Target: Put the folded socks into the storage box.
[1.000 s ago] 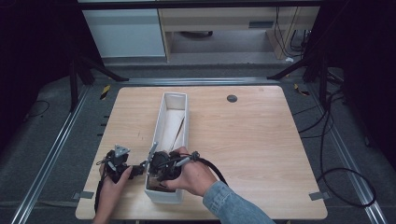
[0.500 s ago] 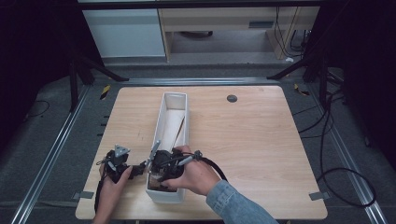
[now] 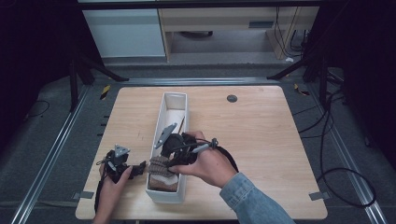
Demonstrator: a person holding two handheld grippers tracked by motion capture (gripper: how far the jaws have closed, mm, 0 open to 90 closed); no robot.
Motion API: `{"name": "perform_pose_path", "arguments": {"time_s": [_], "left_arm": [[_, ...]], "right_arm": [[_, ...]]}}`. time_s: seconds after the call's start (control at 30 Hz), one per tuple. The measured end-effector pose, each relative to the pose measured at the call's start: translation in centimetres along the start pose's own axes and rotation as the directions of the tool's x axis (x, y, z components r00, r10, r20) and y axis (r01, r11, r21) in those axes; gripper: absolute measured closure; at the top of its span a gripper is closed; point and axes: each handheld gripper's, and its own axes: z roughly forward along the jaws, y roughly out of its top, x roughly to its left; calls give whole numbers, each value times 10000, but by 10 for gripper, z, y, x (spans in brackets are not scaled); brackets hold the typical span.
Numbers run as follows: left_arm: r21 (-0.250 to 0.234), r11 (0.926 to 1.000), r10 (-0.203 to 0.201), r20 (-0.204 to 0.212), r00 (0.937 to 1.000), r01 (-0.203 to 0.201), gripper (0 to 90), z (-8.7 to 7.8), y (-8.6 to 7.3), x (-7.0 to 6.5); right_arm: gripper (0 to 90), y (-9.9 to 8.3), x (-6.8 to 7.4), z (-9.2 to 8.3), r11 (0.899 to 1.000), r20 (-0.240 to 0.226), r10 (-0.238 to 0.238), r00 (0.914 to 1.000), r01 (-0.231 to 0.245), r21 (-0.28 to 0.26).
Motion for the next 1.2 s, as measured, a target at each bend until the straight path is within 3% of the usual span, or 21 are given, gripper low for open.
{"name": "perform_pose_path", "arguments": {"time_s": [0.13,0.17,0.2,0.23,0.37,0.87,1.2], "left_arm": [[0,10000,2,1,10000,-2,0,0,0,0],[-3,10000,4,0,10000,-4,0,0,0,0],[-2,10000,5,0,10000,-5,0,0,0,0],[-2,10000,5,0,10000,-5,0,0,0,0],[-14,10000,6,1,10000,-6,0,0,0,0],[-37,10000,9,7,10000,-9,0,1,0,0],[-8,10000,30,18,10000,-30,0,1,1,0]], "right_arm": [[650,5,-15,-7,9999,166,100,9998,-98,-136],[650,5,-15,-7,9999,166,100,9998,-98,-136],[727,6,-19,-6,9997,172,175,9997,-172,-182],[727,6,-19,-6,9997,172,175,9997,-172,-182],[875,4,-25,7,9999,-81,156,9998,-155,14],[900,-1,-26,47,9992,-1058,273,9940,-241,309],[900,0,-20,43,9997,-1248,114,9921,-86,234]]}}
